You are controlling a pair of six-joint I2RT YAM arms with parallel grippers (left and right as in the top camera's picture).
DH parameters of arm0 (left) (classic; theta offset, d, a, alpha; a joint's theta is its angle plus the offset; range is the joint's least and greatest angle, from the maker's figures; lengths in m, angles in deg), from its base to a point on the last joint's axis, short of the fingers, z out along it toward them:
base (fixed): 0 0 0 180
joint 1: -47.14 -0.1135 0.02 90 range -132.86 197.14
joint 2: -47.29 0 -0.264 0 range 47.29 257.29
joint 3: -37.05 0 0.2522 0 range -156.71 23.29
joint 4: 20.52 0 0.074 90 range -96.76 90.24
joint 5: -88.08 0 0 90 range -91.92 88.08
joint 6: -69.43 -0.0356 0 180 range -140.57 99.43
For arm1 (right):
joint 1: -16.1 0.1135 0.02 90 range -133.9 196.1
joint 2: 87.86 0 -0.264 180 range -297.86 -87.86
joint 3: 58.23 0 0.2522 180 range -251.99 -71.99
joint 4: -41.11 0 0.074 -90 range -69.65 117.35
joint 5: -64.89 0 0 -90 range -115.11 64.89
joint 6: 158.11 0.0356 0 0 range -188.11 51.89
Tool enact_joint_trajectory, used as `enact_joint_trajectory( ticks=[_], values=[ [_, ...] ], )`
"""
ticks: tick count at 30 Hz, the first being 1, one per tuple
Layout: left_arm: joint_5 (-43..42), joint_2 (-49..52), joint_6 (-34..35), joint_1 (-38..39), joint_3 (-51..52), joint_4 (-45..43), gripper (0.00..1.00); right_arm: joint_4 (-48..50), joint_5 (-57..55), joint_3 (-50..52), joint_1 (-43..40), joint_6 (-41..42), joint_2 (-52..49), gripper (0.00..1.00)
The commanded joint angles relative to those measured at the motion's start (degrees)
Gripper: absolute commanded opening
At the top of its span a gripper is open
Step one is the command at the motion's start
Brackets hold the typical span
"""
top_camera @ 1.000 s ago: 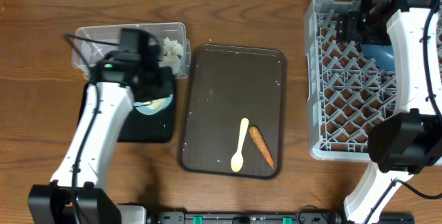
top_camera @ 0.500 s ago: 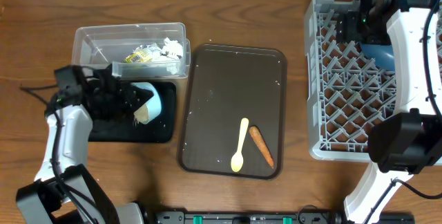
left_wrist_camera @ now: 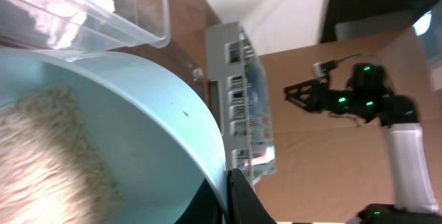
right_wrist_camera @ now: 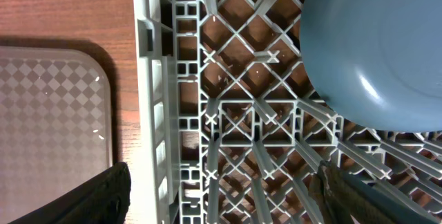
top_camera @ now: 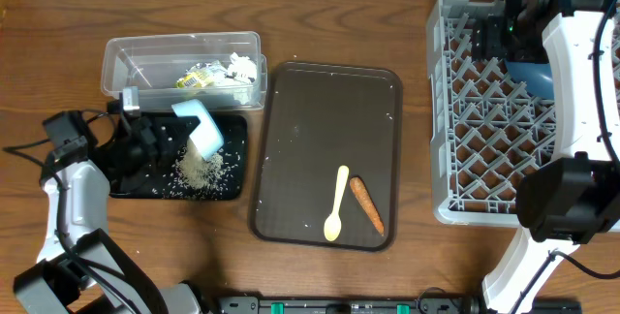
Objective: Sort waste into correct bins and load items into the dishwasher rack
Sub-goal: 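Tilt the bowl with the left gripper to pour rice onto the black tray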
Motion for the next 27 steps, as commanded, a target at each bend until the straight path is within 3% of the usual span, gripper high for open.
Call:
enact_joint_trajectory(
  ticks=[1,12,27],
  values=[
    [-6.2,-0.5,6.2,-1.5,0.0,-0.1,0.06,-0.2,-0.4,-0.4,-0.1,-0.9,0.0,0.84],
    [-7.8,-0.5,27.9,-7.6,0.0,-0.3,0.06,-0.9,-0.4,-0.4,-0.1,-0.9,0.0,0.84],
    [-5.4,-0.5,25.2,-7.9,0.0,-6.1,0.06,-0.9,-0.4,-0.4,-0.1,-0.9,0.0,0.84]
  ],
)
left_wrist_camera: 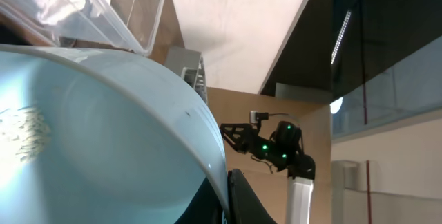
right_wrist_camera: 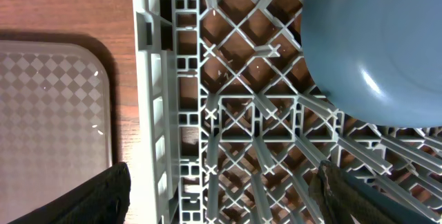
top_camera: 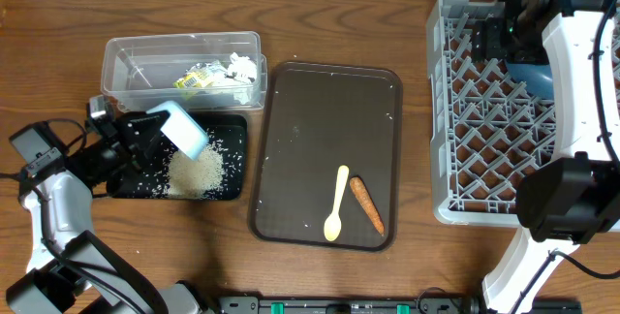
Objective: Sort waste into correct bins and load items into the dishwasher rack
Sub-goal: 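Tilt the bowl with the left gripper to pour rice onto the black tray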
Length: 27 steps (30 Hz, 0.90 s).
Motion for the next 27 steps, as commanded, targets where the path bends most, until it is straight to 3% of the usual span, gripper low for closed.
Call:
enact_joint_trajectory(
  ticks=[1,4,7,9,12,15,19,22,27],
  values=[
    [2.3,-0.5,-1.4,-0.3,0.0,-0.2,0.06,-0.1,-0.4,-0.4,-0.1,-0.7,0.0,0.84],
    [6.4,-0.5,0.6,-0.3,0.0,0.4,0.06,-0.1,-0.4,-0.4,-0.1,-0.7,0.0,0.84],
    [3.9,-0.5,6.9,-0.3,0.0,1.0,0.06,-0.3,-0.4,-0.4,-0.1,-0.7,0.0,0.84],
    [-2.0,-0.5,6.9,-0.2,0.0,-2.4,0.06,-0.3,-0.4,-0.4,-0.1,-0.7,0.0,0.84],
    [0.3,-1.1,0.3,-0.1,0.0,-3.1,0.06,-0.4,-0.4,-0.4,-0.1,-0.7,0.0,0.84],
    [4.2,-0.9,1.7,-0.1,0.0,-2.4,0.06,-0.4,-0.4,-0.4,-0.1,-0.7,0.0,0.84],
    [-1.8,-1.2,-1.4,0.8,0.0,-6.0,0.06,-0.6,-0.4,-0.4,-0.1,-0.7,0.0,0.84],
    [3.0,-1.2,0.3,0.8,0.0,-5.7,0.06,-0.5,-0.4,-0.4,-0.1,-0.7,0.0,0.84],
    [3.1,-2.1,0.3,3.6,0.0,-6.0,0.06,-0.7,-0.4,-0.4,-0.1,-0.9,0.0,0.84]
  ],
)
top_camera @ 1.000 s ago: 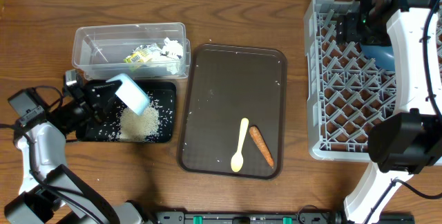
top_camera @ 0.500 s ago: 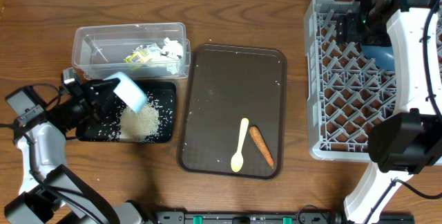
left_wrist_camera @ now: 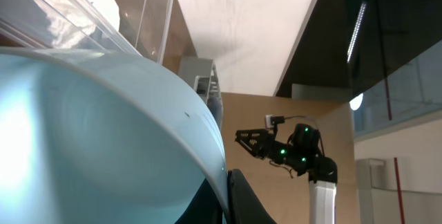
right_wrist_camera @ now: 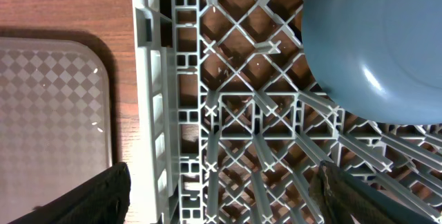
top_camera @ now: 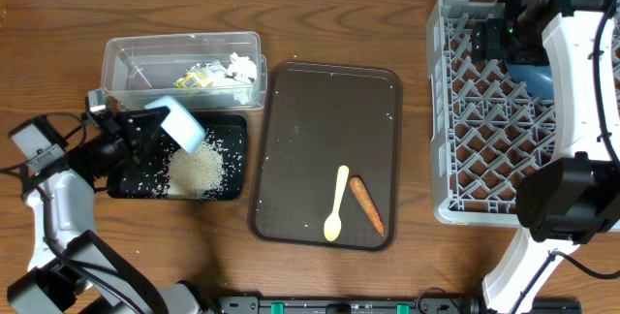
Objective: Sort waste into correct bins and load items into the dishwasher rack
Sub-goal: 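Tilt the bowl with the left gripper to pour rice onto the black tray, then set the empty bowl back on the brown tray with the left gripper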
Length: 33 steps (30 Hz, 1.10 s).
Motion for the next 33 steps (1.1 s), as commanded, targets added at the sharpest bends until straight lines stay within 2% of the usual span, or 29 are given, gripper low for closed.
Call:
enact_joint_trajectory(
  ticks=[1,4,8,12,17,24,27,33],
  values=[
    [1.9,-2.6,-1.0,3.1,-0.2,-0.1,0.06,-0.2,-0.4,-0.4,-0.1,-0.9,0.0,0.84],
    [6.8,-5.1,-1.0,7.3,-0.2,-0.1,0.06,-0.1,-0.4,-0.4,-0.1,-0.9,0.0,0.84],
    [17.6,-9.6,-1.0,15.4,-0.4,-0.1,0.06,-0.1,-0.4,-0.4,-0.1,-0.9,0.0,0.84],
    [33.7,-12.9,-0.9,25.3,-1.2,-0.1,0.06,0.0,-0.4,-0.4,-0.1,-0.9,0.0,0.84],
    [55.1,-12.2,-1.0,38.3,-2.0,-1.2,0.06,0.0,-0.4,-0.3,-0.1,-0.9,0.0,0.85],
    [74.4,-8.7,-6.0,55.1,-2.0,-8.6,0.06,0.0,-0.1,-0.3,-0.1,-0.9,0.0,0.85],
    [78.5,-5.4,-6.2,60.2,-2.0,-13.4,0.06,0.0,0.5,-0.3,-0.1,-0.9,0.0,0.85],
    [78.5,3.7,-6.2,66.9,-2.0,-25.3,0.06,0.0,0.5,-0.3,-0.1,-0.9,0.0,0.85]
  ],
)
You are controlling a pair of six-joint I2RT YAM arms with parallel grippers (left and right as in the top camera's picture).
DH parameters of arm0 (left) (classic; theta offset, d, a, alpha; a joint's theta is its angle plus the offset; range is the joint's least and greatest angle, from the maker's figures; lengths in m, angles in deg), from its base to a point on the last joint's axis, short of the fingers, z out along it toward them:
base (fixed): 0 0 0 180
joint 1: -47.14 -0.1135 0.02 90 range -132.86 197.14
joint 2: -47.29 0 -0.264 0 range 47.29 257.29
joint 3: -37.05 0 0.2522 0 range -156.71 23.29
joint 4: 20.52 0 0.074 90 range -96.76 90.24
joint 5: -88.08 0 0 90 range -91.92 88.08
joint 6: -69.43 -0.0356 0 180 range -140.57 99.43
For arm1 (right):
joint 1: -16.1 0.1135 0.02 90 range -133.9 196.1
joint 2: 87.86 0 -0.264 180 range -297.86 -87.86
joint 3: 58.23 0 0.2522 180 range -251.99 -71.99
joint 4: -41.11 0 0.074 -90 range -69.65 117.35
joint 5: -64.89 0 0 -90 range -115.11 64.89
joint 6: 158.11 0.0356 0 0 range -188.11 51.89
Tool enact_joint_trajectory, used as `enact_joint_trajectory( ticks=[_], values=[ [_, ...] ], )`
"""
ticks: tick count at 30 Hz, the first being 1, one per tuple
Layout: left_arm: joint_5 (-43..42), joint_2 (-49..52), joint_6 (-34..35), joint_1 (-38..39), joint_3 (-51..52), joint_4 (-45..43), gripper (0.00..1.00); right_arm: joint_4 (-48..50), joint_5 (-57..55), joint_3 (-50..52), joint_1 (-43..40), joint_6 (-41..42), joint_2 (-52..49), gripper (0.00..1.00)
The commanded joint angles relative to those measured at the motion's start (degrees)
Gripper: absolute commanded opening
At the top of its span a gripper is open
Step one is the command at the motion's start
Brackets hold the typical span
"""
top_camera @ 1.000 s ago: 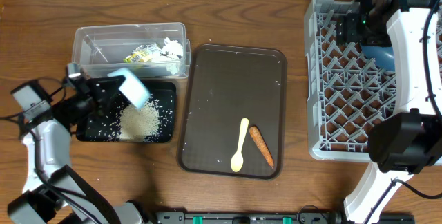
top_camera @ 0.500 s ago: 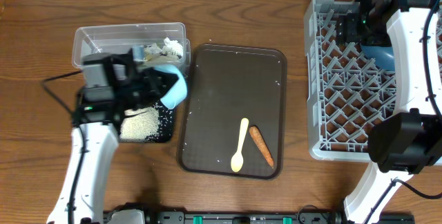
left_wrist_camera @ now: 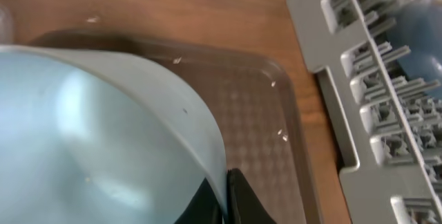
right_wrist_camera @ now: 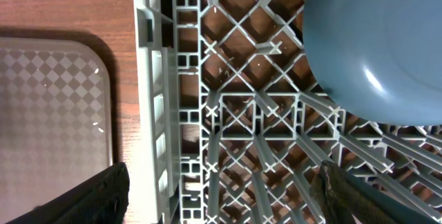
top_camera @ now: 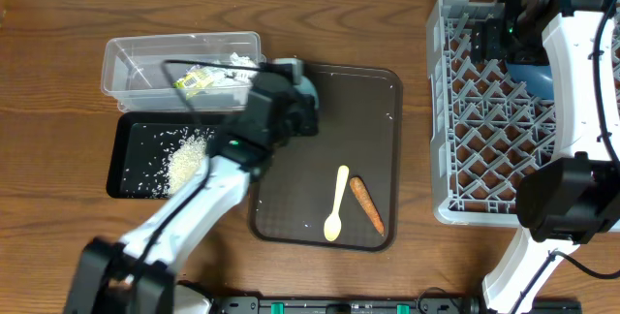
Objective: Sort waste into correct bins and load items into the dishwasher rack
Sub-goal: 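Set the empty bowl back on the brown tray with the left gripper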
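My left gripper (top_camera: 295, 103) is shut on the rim of a pale blue bowl (left_wrist_camera: 103, 134), which looks empty. It holds the bowl above the upper left corner of the brown tray (top_camera: 329, 110). From overhead the gripper hides most of the bowl. A cream spoon (top_camera: 336, 203) and a carrot (top_camera: 366, 204) lie on that tray. My right gripper (right_wrist_camera: 221, 200) hangs open over the far left part of the grey dishwasher rack (top_camera: 484, 130), next to a darker blue bowl (right_wrist_camera: 376, 44) standing in the rack.
Left of the brown tray lies a black tray (top_camera: 131, 169) with a heap of rice (top_camera: 186, 159). Behind it stands a clear bin (top_camera: 136, 62) holding paper and wrapper scraps. My left arm stretches across the black tray's right side.
My left gripper has moved right with the bowl, from over the black tray to over the brown tray's upper left corner. The right arm has not moved.
The bowl was first tilted over the black tray with rice in it. Then only a few grains showed in it and the heap on the black tray had grown. Then the bowl was empty there, and now it is over the brown tray.
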Motion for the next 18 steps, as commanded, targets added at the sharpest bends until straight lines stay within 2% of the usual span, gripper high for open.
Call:
enact_joint_trajectory(
  ticks=[1,6,11,13,15,18],
  values=[
    [3.4,4.6,-1.4,2.5,-1.3,-4.2,0.06,-0.1,0.3,-0.3,-0.1,-0.8,0.0,0.85],
    [3.4,11.1,-1.4,4.0,-1.3,-10.1,0.06,-0.1,0.5,-0.3,-0.1,-0.8,0.0,0.85],
    [3.4,12.8,-1.4,4.3,-1.3,-10.4,0.06,0.6,4.8,-0.3,-0.1,-0.8,0.0,0.92],
    [3.4,12.8,-1.4,4.2,-1.3,-10.5,0.14,1.4,7.4,-0.3,0.0,-0.8,0.0,0.92],
    [3.4,12.5,-3.4,4.2,-1.3,-9.9,0.33,2.3,10.2,-0.3,0.2,-0.8,0.0,0.93],
    [3.4,11.2,-6.1,4.1,-1.3,-7.3,0.33,3.5,12.8,-0.3,1.1,-0.8,-0.1,0.93]
  ],
)
